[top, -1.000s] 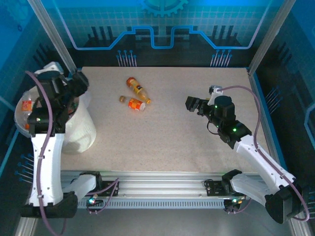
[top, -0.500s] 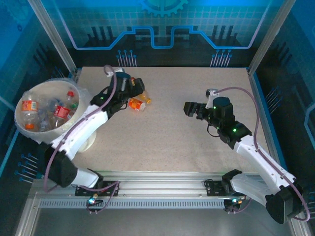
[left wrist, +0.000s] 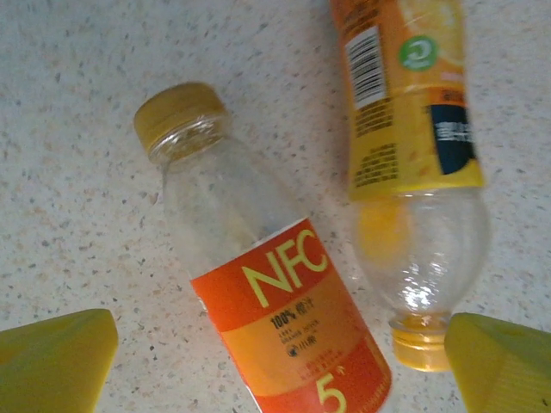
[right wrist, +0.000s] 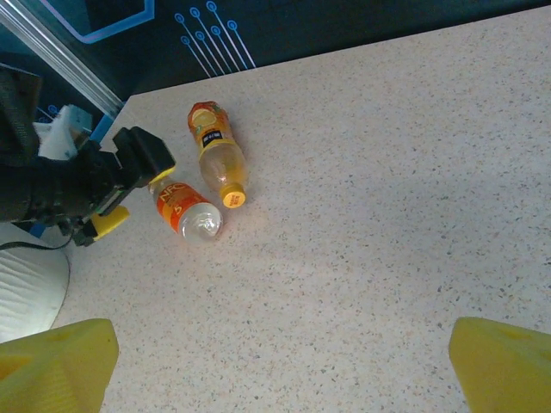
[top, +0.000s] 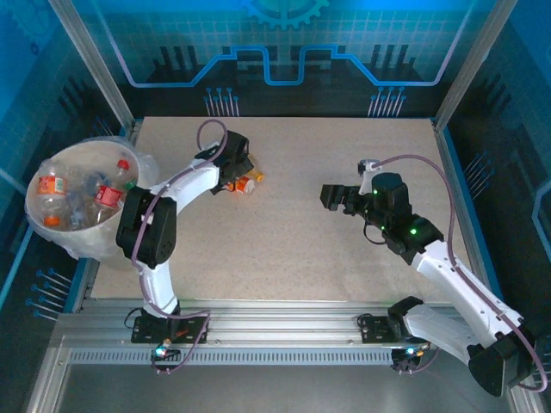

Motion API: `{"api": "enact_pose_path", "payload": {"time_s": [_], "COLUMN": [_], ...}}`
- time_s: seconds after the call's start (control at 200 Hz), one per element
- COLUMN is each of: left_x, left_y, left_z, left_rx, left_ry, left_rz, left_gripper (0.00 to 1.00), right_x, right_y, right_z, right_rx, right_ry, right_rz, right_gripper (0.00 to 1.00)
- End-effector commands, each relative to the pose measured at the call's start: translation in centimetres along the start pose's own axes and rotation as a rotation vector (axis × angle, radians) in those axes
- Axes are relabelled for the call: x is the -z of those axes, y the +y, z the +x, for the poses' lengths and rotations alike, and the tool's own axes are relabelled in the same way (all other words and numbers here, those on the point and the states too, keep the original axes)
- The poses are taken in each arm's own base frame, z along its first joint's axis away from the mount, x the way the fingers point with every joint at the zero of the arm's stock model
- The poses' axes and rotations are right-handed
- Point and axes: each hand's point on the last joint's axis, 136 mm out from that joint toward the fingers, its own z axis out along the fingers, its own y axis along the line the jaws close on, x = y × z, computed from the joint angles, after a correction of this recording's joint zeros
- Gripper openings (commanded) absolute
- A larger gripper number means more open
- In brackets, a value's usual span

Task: Put the plastic bottles in the bin

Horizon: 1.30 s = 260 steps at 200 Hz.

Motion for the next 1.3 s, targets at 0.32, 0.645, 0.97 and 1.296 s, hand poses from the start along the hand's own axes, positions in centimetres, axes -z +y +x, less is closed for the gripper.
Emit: {"api": "enact_pose_path", "payload": {"time_s": [0.32, 0.645, 0.97, 1.296], "left_x": [-4.8, -6.9, -5.9, 0.1], "left_y": [1.8, 2.4, 1.1, -0.7], "left_z": [2.1, 3.9, 3.6, 1.8], "left_rx": [0.164, 0.088, -0.01, -0.119], "left_ry": [0.131, 0.183, 0.171, 0.056], "left_rz": [0.033, 0.023, 0.12, 0.33], "left_gripper": [0.82, 0.71, 0.58, 0.51], "right_x": [1.7, 2.2, 2.0, 0.6], "right_y": [0.8, 0.8, 0.3, 1.3], "right_z": [-0.5, -0.5, -0.7, 0.7], "right_rx": [0.041, 0.045, 0.033, 0.058], "right_ry": [-0.005, -0.013, -0.026, -0.012], "right_rz": [-0.008, -0.009, 0.02, -0.037], "right_gripper": [1.0, 1.0, 1.0, 1.0]}}
